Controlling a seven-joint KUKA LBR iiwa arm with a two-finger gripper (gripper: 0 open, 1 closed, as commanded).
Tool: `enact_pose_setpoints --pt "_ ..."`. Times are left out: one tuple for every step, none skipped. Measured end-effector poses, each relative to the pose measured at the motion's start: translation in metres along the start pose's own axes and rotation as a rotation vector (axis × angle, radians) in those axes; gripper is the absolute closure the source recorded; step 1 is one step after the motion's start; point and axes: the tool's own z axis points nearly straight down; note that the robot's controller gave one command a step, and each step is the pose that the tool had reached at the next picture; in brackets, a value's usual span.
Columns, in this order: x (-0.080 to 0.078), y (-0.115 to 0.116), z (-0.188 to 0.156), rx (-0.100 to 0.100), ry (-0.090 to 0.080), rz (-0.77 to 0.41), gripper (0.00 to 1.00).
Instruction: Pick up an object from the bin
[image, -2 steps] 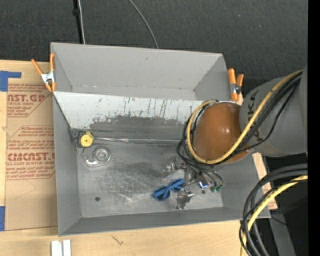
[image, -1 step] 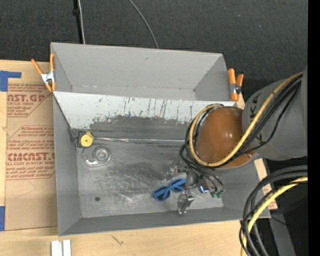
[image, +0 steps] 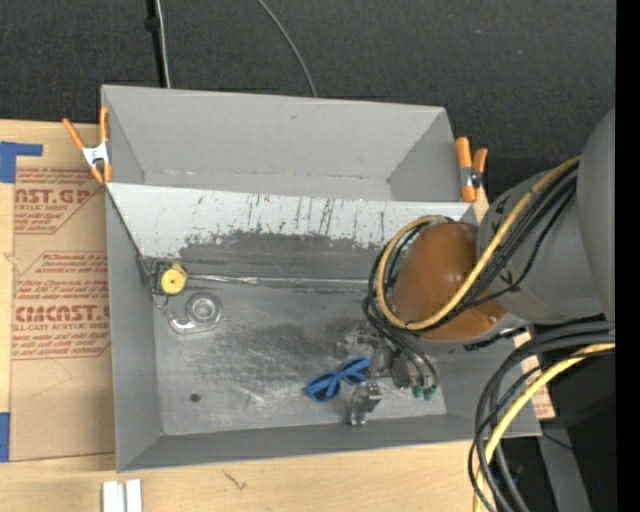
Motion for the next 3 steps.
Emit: enact_pose_setpoints --pt "-0.001 0.001 -0.001 0.001 0.004 -0.002 0.0" --pt "-0.002 0.001 -0.003 0.001 0.004 -0.001 1.0" --pt "-0.005 0.002 -0.127 0.003 0.0 -0.001 1.0"
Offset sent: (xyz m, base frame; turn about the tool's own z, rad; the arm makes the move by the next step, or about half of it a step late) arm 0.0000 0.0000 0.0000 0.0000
